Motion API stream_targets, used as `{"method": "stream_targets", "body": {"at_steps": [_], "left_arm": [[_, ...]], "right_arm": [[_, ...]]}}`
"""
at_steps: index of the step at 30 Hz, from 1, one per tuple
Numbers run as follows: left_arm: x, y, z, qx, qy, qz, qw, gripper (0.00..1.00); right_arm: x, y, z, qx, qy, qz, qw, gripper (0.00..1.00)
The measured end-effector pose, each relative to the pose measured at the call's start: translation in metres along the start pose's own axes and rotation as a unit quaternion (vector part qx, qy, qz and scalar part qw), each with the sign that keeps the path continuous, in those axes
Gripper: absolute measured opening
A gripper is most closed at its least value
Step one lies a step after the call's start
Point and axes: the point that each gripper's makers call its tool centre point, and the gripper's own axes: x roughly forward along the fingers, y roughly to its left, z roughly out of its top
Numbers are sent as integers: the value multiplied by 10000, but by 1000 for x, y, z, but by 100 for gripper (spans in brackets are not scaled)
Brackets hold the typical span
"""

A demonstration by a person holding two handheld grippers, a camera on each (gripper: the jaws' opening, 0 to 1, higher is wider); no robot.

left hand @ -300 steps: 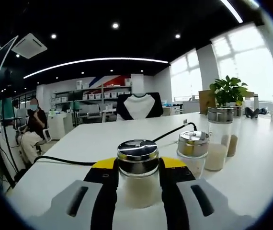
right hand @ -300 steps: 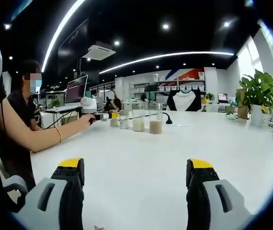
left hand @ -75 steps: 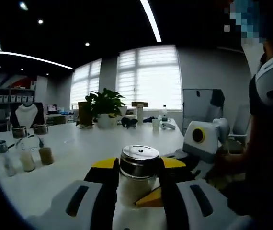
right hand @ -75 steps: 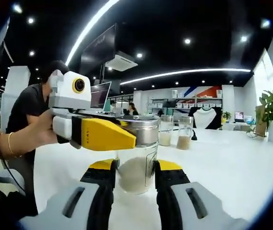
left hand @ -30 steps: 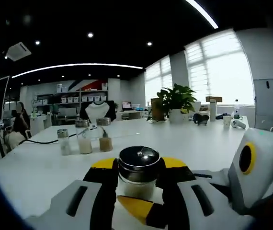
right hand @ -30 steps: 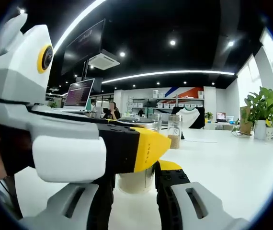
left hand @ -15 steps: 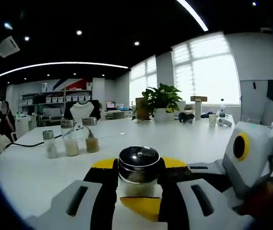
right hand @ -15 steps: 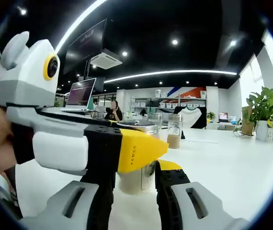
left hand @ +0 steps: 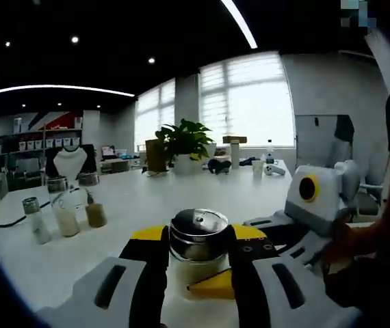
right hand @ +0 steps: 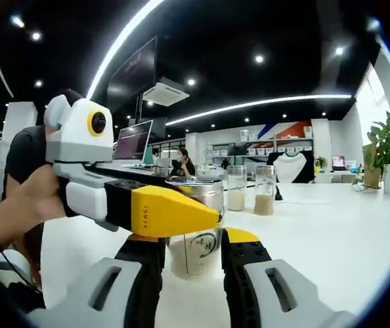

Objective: Rotate the seasoning bottle until the label or dispensing opening points toward the visible target arrow and the bottle remains upright within the marked orientation range

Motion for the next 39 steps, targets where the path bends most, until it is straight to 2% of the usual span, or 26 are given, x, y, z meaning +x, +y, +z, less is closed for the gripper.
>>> {"method": "stream_targets", "body": {"at_steps": [3, 4, 6, 9, 10, 11, 12, 14, 16, 20, 23, 26, 29, 35, 39], "left_arm": [[-4, 0, 1, 280, 159, -365, 9988, 35], [-6, -4, 0, 254, 248, -569, 9977, 35], [-8, -6, 1, 259, 231, -828, 9960, 35], [-10, -6, 0, 225, 215, -1021, 9943, 35], [-8, -17, -1, 193, 205, -1099, 9935, 36], [-8, -18, -2, 174, 198, -1155, 9930, 36], [-7, -11, -3, -26, 171, -1017, 9947, 36], [-11, -2, -5, 149, 217, -1002, 9946, 35], [-12, -2, -5, 125, 180, -1006, 9947, 35], [-15, -3, 1, -23, 7, -1220, 9925, 35], [-14, -3, -3, -140, 42, -1335, 9909, 35], [-16, -9, -8, -102, 154, -1510, 9884, 35], [-19, -17, -11, -199, 226, -1779, 9836, 36], [-20, -25, -14, -86, 300, -1871, 9818, 36], [-21, -28, -14, -87, 342, -1936, 9805, 36]], "right_arm": [[0, 5, 3, -60, -35, 187, 9998, 30], [0, 7, 3, -78, -29, 244, 9997, 30], [-1, 10, 3, -64, -52, 333, 9994, 31], [-2, 12, 2, -50, -38, 398, 9992, 32], [-3, 13, 1, -66, -20, 443, 9990, 32], [-3, 14, 1, -68, -14, 465, 9989, 32], [-4, 13, 0, 53, -7, 534, 9986, 32], [-6, 9, 0, 216, -35, 551, 9982, 33], [-7, 6, -1, 347, -20, 623, 9975, 35], [-7, 10, 2, 472, -66, 775, 9959, 35], [-6, 13, 0, 453, -2, 822, 9956, 34], [-7, 17, 1, 674, -45, 936, 9933, 35], [-8, 22, -2, 598, 2, 1069, 9925, 37], [-6, 29, -6, 597, 60, 1215, 9908, 37], [-7, 32, -8, 801, 34, 1333, 9878, 36]]}}
